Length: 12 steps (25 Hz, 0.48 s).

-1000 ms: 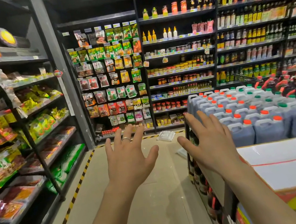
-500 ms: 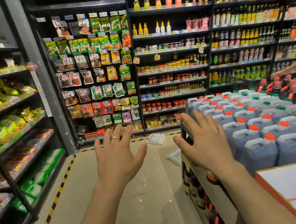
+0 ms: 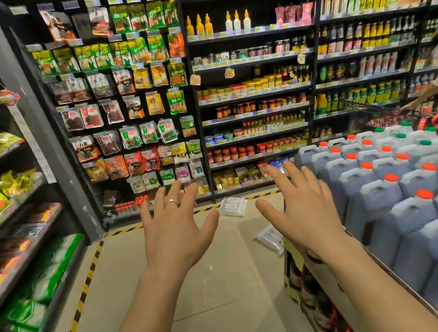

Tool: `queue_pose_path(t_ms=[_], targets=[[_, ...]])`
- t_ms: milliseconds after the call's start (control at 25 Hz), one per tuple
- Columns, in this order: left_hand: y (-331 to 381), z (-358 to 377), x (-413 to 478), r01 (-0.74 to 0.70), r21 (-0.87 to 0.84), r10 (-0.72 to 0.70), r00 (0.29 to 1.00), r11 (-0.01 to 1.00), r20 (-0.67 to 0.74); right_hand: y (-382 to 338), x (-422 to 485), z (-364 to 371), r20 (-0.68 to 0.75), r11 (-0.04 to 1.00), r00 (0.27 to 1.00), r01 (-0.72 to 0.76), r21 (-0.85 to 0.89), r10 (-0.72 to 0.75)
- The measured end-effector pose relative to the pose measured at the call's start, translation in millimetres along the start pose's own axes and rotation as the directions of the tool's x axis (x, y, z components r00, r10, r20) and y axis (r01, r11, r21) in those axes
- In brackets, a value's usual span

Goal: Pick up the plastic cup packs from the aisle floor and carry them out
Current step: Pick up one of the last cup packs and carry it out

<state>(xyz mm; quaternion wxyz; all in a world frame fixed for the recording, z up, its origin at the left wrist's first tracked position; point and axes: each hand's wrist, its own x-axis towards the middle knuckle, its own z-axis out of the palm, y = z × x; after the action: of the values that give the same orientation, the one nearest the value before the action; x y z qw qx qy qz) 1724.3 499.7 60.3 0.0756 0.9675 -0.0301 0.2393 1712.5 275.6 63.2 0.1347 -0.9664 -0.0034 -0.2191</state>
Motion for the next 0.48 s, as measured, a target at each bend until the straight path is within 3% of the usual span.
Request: queue_pose_path(t_ms=[480], targets=[[13.4,135.7,205.3,0.003,0.040,-0.005,0.999,0.999,0.049,61.3,223.0,125.8,0.031,0.998,0.999,0.015,0.057,-0.016]])
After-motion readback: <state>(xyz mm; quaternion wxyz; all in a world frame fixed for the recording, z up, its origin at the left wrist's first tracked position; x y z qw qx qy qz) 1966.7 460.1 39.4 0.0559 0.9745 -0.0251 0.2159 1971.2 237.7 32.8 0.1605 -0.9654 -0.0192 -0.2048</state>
